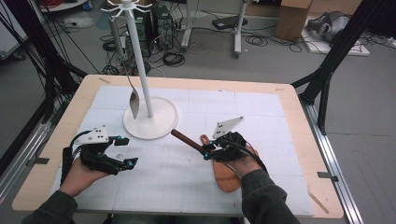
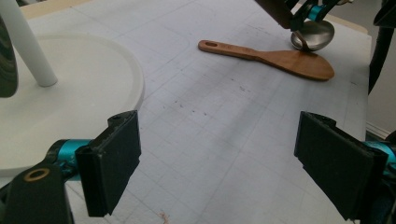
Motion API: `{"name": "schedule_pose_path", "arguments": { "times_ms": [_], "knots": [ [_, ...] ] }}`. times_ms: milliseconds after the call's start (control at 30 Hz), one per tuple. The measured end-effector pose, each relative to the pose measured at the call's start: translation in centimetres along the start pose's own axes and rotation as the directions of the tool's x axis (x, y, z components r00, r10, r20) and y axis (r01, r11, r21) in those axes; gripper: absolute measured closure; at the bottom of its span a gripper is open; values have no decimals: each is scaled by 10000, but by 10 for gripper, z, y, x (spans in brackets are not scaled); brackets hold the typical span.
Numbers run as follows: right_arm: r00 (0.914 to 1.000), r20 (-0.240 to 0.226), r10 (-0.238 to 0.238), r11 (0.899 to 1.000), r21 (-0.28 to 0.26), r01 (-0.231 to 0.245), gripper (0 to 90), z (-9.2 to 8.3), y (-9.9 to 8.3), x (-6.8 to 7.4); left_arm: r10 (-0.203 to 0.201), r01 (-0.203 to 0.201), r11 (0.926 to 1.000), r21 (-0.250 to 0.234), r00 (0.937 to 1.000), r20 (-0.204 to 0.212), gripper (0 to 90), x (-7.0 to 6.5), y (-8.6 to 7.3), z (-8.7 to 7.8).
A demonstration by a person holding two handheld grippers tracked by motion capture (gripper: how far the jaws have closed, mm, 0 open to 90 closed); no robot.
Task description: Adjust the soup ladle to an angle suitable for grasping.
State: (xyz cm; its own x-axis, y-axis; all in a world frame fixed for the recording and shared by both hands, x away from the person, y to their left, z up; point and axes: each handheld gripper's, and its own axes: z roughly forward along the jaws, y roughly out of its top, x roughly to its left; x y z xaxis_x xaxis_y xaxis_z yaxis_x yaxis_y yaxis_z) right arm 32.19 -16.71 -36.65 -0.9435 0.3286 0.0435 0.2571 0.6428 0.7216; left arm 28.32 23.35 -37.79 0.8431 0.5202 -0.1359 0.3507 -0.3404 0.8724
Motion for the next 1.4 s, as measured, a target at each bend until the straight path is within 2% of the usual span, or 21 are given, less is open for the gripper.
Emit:
{"name": "schedule_pose_path", "arguments": {
  "times_ms": [333,600,900,1100,1400],
  "knots": [
    [9999,-97,-95,9992,-399,92,735,-4,5,9,30,-29,10000,-7,10000,84,154,-1,1,3],
    [9997,-186,-149,9973,-723,135,735,-5,6,10,62,-57,9999,-102,9987,515,221,-5,6,10],
    [9988,-348,-351,9942,-1033,313,734,-4,15,16,234,-201,9993,-316,9936,1103,306,-18,23,24],
    [9970,-488,-600,9908,-1246,535,734,1,26,22,100,-5,9978,-657,9894,1446,368,-25,36,30],
    [9931,-834,-829,9871,-1439,703,734,12,42,30,154,13,9947,-1024,9867,1618,446,-35,56,35]
  ]
}}
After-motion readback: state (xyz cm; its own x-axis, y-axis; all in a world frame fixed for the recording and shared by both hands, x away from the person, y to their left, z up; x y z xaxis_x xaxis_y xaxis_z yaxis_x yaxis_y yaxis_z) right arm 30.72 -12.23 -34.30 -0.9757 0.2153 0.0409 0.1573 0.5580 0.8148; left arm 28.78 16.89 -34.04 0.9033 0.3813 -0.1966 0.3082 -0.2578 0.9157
